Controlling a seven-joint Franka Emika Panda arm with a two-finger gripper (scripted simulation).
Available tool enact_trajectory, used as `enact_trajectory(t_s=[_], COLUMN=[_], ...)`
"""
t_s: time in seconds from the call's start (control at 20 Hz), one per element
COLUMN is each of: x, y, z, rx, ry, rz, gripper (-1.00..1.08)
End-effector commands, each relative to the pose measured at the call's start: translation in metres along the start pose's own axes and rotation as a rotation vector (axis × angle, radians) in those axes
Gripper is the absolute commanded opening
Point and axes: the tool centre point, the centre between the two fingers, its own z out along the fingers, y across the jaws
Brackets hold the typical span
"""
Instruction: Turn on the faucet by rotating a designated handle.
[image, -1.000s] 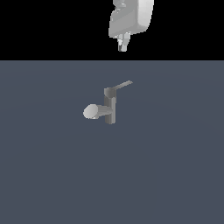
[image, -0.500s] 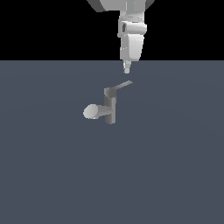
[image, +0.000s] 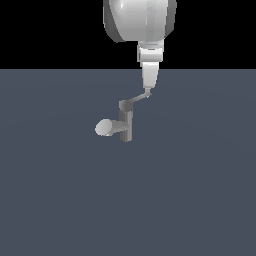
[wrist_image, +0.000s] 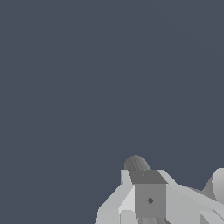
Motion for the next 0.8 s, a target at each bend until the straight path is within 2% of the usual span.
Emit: enact_trajectory(t_s=[0.0, 0.45, 0.75], x=[0.002, 0.003, 0.004], y=[-0.004, -0.006, 0.009], z=[0.007, 0.013, 0.013], rx=[0.003, 0.003, 0.003], ry=[0.007, 0.011, 0.011], rz=[0.026, 0.043, 0.043], gripper=[-1.0, -1.0, -1.0])
